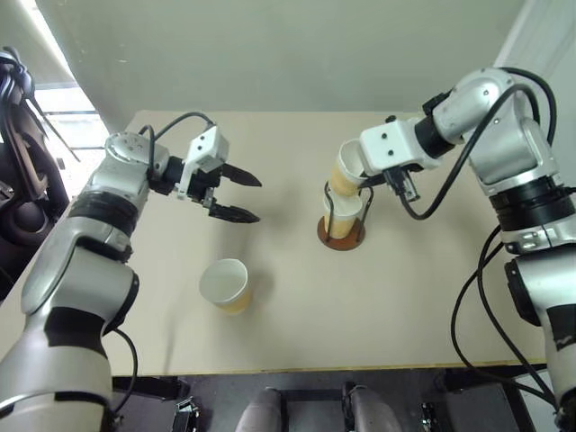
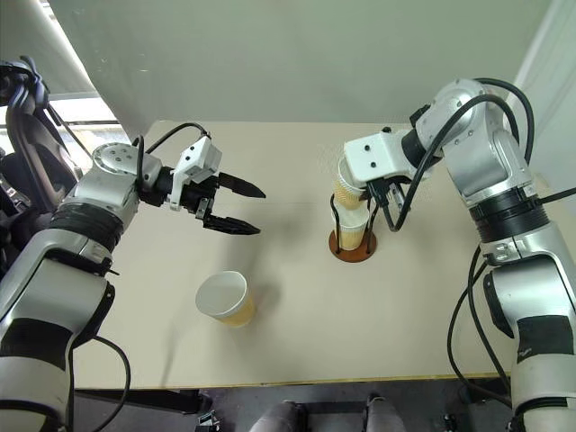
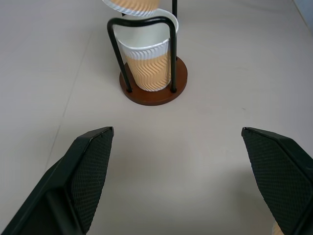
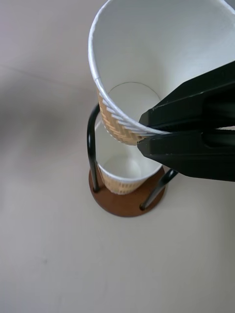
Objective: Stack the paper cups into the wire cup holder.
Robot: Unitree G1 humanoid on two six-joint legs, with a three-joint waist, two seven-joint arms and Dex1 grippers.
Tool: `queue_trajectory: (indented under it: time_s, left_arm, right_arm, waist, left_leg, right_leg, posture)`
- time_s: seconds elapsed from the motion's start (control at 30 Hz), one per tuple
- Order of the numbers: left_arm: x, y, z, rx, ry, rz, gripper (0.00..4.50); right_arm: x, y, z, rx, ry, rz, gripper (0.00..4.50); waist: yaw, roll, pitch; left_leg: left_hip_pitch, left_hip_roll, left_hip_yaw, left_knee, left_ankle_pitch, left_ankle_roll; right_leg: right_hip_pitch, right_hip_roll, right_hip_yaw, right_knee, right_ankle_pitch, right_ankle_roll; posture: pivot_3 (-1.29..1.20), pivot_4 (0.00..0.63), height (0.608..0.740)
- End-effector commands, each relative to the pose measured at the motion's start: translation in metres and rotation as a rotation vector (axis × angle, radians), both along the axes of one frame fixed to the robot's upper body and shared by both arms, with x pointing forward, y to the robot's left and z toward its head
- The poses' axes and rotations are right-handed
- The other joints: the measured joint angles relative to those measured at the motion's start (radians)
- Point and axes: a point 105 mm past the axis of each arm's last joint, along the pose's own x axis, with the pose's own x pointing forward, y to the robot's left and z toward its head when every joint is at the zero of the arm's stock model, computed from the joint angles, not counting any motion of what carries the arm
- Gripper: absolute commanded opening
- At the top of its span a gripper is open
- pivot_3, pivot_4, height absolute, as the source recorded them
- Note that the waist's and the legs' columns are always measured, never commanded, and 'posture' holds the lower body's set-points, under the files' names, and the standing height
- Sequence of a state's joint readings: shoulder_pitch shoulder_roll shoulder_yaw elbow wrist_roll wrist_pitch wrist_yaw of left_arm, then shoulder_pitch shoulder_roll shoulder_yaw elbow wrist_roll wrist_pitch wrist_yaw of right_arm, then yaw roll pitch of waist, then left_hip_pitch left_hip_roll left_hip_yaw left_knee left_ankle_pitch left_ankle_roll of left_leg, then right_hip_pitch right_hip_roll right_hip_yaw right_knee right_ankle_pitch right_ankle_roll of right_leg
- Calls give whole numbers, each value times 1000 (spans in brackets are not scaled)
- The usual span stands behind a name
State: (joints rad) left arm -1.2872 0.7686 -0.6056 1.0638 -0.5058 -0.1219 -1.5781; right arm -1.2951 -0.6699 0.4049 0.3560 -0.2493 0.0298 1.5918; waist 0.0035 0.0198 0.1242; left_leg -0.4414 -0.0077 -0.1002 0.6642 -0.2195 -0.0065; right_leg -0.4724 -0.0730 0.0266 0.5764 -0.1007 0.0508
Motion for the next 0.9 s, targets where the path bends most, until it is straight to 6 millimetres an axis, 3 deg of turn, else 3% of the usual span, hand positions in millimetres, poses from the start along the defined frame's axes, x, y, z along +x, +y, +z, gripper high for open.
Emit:
queue_trajectory:
  time_s: [0.03,0.83,0.9]
  left_arm:
    - [-5,3,11,-13,-30,-32,4500]
    - [-9,5,16,-14,-36,-46,4500]
    - [-8,8,14,-9,-37,-35,4500]
  right_arm:
    - [-3,2,5,-5,-24,24,28]
    - [8,2,-25,-65,-21,43,28]
    - [10,2,-26,-55,-30,40,386]
  waist:
    - [0,0,0]
    - [-1,0,0]
    - [-1,0,0]
  left_leg:
    - [0,0,0,0,0,0]
    - [0,0,0,0,0,0]
    - [0,0,0,0,0,0]
  right_leg:
    - [0,0,0,0,0,0]
    - [0,0,0,0,0,0]
    - [0,0,0,0,0,0]
  posture:
    - [0,150,740]
    - [0,150,740]
    - [0,150,740]
